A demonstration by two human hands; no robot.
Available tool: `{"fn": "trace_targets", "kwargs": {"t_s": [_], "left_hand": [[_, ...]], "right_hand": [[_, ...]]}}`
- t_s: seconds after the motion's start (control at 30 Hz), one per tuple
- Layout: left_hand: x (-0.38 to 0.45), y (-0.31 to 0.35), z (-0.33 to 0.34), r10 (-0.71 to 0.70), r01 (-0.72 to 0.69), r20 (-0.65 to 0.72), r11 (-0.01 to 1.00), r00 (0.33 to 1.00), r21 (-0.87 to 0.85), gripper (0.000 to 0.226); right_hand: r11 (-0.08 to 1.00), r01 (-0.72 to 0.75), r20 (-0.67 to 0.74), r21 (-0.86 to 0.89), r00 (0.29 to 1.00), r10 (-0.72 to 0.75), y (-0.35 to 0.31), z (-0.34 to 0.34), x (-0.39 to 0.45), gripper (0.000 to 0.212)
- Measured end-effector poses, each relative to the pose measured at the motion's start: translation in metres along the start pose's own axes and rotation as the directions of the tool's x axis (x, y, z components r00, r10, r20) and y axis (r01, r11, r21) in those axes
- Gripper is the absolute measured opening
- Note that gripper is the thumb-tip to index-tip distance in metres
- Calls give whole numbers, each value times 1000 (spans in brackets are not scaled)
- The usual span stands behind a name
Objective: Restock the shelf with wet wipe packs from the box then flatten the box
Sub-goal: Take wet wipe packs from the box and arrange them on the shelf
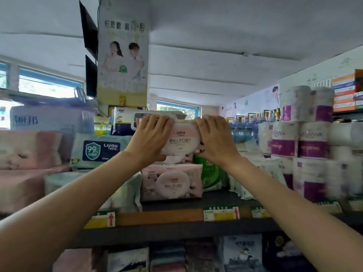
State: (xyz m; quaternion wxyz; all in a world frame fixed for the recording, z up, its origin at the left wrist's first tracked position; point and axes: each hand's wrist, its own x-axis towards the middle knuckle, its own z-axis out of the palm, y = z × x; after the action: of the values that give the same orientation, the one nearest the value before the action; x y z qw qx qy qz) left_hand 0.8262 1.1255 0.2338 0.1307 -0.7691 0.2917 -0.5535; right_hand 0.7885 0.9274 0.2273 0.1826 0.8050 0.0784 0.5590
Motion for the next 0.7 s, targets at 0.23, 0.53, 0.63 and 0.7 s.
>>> {"fn": "trace_targets", "kwargs": {"t_s": [0.23, 0.53, 0.63, 0.7], "left_hand": [[6, 19, 59, -5, -17, 293, 997, 956, 71, 83], [10, 13, 36, -52, 124, 541, 988, 839, -97, 79], [6, 45, 3, -26, 103, 388, 979, 921, -178, 66], [-8, 90, -19, 98, -13, 213, 929, 972, -371, 57]], "right_hand": [[998, -54, 213, -23, 975, 58, -13, 81, -12, 89], [990, -95, 486, 99, 873, 36, 5, 37, -28, 86], [961, -277, 518, 16, 824, 229, 10, -5, -56, 70], [929, -369, 530, -39, 780, 332, 17, -44, -85, 57]]}}
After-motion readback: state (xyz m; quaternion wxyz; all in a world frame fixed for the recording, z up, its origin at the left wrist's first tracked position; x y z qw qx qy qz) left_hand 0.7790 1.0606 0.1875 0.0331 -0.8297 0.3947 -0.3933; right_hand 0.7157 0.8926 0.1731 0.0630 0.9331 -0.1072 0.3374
